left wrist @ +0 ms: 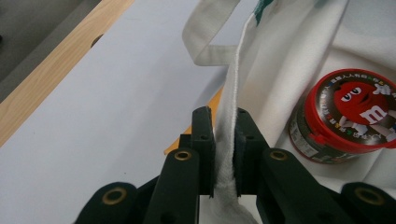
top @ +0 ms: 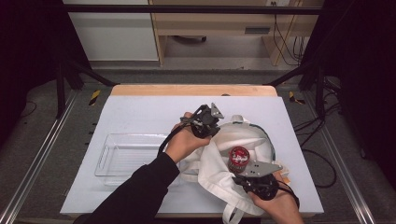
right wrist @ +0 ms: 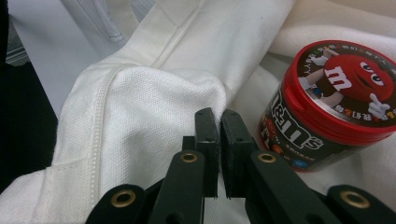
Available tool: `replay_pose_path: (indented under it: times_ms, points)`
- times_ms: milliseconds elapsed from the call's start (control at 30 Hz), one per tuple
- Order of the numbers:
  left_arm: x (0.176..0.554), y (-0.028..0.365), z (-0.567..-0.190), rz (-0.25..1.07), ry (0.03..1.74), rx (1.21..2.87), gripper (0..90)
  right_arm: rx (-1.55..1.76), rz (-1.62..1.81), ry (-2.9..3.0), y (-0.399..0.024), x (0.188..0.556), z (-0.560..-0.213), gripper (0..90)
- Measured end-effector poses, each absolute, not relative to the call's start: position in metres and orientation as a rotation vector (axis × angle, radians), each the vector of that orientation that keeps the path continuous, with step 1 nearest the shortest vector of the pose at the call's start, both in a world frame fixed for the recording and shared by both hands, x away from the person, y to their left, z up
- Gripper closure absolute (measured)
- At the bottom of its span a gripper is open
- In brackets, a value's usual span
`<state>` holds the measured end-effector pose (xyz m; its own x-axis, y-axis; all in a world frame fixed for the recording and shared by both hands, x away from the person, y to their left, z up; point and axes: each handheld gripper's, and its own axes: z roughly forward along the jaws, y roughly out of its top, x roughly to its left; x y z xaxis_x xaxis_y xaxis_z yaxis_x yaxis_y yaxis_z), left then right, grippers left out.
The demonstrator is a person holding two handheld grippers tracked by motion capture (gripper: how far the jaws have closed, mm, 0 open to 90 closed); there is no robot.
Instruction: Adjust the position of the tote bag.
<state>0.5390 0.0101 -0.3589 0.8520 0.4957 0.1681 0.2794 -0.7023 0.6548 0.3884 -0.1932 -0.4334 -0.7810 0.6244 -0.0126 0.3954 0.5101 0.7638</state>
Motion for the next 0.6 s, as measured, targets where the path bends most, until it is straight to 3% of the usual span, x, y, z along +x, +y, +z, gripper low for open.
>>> replay_pose_path:
  times_ms: [600]
  points:
    - [0.553,0.015,-0.35,0.484,0.604,2.352,81.7,0.792,1.169,2.469,-0.193,0.381,-0.428,87.6]
